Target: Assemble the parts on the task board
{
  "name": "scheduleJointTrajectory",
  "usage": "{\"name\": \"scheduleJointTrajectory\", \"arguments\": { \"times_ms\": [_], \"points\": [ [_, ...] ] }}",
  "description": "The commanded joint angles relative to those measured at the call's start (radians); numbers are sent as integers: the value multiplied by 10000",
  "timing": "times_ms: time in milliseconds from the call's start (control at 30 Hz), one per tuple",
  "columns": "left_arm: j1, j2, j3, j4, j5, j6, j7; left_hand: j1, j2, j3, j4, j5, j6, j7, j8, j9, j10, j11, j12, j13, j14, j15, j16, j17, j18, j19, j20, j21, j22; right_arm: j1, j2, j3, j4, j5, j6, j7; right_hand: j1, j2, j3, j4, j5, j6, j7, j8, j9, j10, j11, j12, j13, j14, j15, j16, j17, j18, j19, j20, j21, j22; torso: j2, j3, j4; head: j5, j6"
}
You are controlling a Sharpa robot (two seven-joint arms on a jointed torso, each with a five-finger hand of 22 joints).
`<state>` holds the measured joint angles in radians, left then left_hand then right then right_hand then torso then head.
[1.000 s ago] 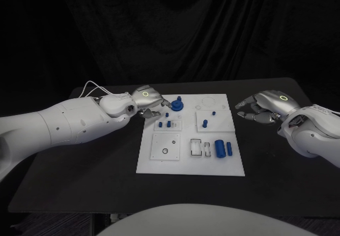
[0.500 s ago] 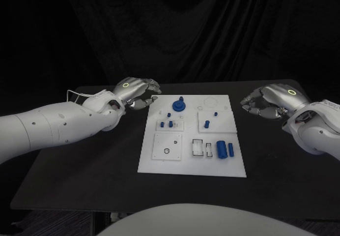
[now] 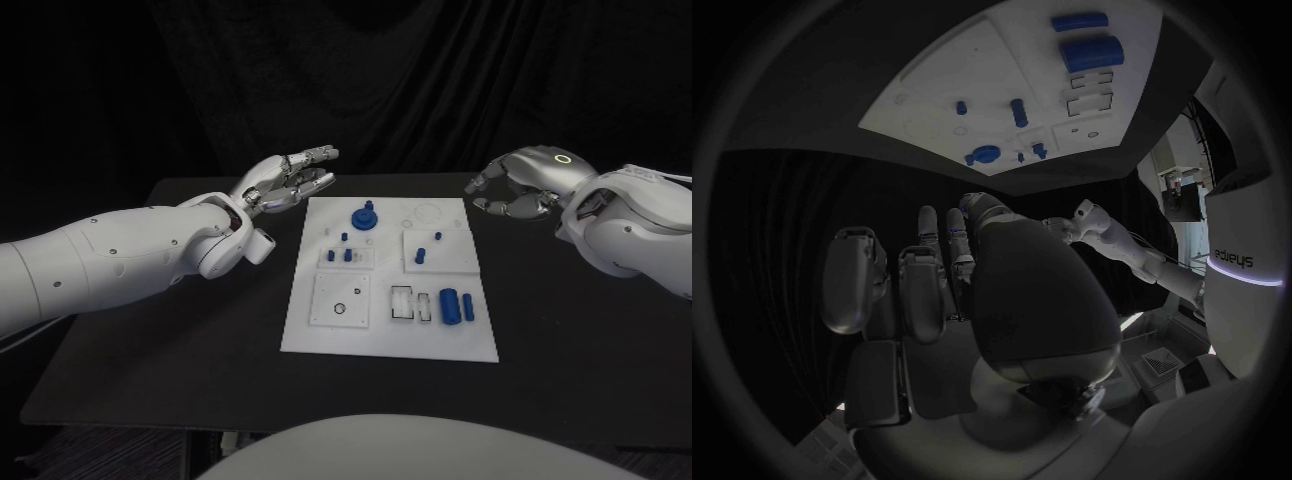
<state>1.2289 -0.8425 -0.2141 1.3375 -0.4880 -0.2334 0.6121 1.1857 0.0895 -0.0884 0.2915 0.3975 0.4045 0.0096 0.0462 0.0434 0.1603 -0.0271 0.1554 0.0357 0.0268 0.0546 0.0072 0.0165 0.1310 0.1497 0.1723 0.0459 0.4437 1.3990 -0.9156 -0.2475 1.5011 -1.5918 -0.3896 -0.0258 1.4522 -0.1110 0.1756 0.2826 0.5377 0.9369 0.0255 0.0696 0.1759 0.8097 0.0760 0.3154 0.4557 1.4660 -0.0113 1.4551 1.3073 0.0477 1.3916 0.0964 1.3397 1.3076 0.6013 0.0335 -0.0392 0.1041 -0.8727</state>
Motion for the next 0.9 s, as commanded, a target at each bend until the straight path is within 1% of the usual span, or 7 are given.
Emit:
{"name": "scheduleJointTrajectory", "arguments": {
  "times_ms": [33, 67, 300, 400, 567, 633, 900],
  "points": [
    [10, -17, 9, 205, 2780, 2169, 753, -367, 172, -614, -5, -654, -618, -210, -79, -52, -496, -177, -319, -58, -268, 136, -72, -165, 47, -651, 407, -94, -1058, 29, 237, 4, -309, -588, 1213, 178, -169, -140, -190, -64, -1106, -53, -71, -22, -100, 281, -177, -547, -582, -43, -51, -282, 389, 135, 18, -60, -87, 1821, -117, -95, 124, -142, 1],
    [9, -30, 9, 261, 2884, 2313, 754, -521, 242, -929, -4, -1217, -1181, -485, -129, -98, -832, -239, -544, -102, -268, 242, -72, -165, 72, -861, 555, -122, -1516, 18, 328, 4, -424, -655, 1310, 226, -182, -10, -343, -242, -3102, -22, -188, -11, -114, 362, -260, -690, -724, -52, -45, -327, 329, 152, -3, -173, -124, 1811, -129, -108, 146, -182, 1],
    [6, -145, 9, 474, 3166, 2719, 797, -618, 395, -1462, 12, -1682, -2781, -1227, -284, -246, -1309, -512, -879, -190, -268, 24, -72, -165, 260, -1423, 415, -362, -3685, -159, 722, 4, -977, -837, 1528, 439, 317, 94, -565, -432, -2268, -318, -57, -36, -421, 532, -153, -1370, -1415, -77, -107, -470, 91, 139, 30, -62, -300, 1788, -212, -188, 233, -278, 1],
    [5, -190, 8, 519, 3204, 2763, 823, -661, 392, -1555, 15, -1781, -3310, -1473, -338, -305, -1464, -847, -1044, -229, -268, -157, -72, -165, 377, -1452, 158, -380, -3862, -228, 843, 4, -1152, -860, 1535, 518, 546, 121, -193, -418, -3374, -337, -81, -34, -541, 802, -136, -1557, -1679, -42, -88, -434, 107, 131, 92, -58, -287, 1816, -249, -222, 252, -284, 1],
    [3, -258, 8, 633, 3509, 2678, 890, -767, 225, -1571, 22, -2021, -3754, -2031, -400, -370, -1577, -1191, -1250, -282, -268, -354, -72, -165, 470, -1482, -243, -416, -4151, -379, 969, 4, -1336, -878, 1567, 560, 435, -23, 74, -275, -3667, -399, -81, -47, -642, 996, -136, -1671, -1853, -24, -93, -411, 111, 122, 134, -45, -282, 1833, -254, -272, 349, -355, 1],
    [2, -270, 8, 644, 3575, 2597, 925, -884, -53, -1405, 33, -2334, -3847, -2219, -415, -387, -1601, -1294, -1391, -315, -268, -295, -72, -165, 460, -1484, -114, -421, -4196, -428, 1004, 4, -1380, -881, 1574, 565, 408, -50, 141, -246, -3723, -444, -58, -52, -678, 1085, -112, -1682, -1891, 29, -90, -342, 206, 95, 220, -45, -167, 1871, -252, -284, 365, -346, 1],
    [-4, -319, 8, 657, 3669, 2369, 953, -1174, -344, -925, 37, -3024, -3982, -2474, -445, -416, -1605, -1089, -1481, -337, -268, -175, -72, -165, 474, -1483, -69, -423, -4230, -577, 1165, 4, -1538, -884, 1541, 588, 351, -97, 266, -188, -3809, -491, -46, -44, -740, 1317, -109, -1687, -1965, 67, -89, -303, 237, 86, 270, -45, -129, 1887, -254, -265, 329, -361, 1]
  ]
}}
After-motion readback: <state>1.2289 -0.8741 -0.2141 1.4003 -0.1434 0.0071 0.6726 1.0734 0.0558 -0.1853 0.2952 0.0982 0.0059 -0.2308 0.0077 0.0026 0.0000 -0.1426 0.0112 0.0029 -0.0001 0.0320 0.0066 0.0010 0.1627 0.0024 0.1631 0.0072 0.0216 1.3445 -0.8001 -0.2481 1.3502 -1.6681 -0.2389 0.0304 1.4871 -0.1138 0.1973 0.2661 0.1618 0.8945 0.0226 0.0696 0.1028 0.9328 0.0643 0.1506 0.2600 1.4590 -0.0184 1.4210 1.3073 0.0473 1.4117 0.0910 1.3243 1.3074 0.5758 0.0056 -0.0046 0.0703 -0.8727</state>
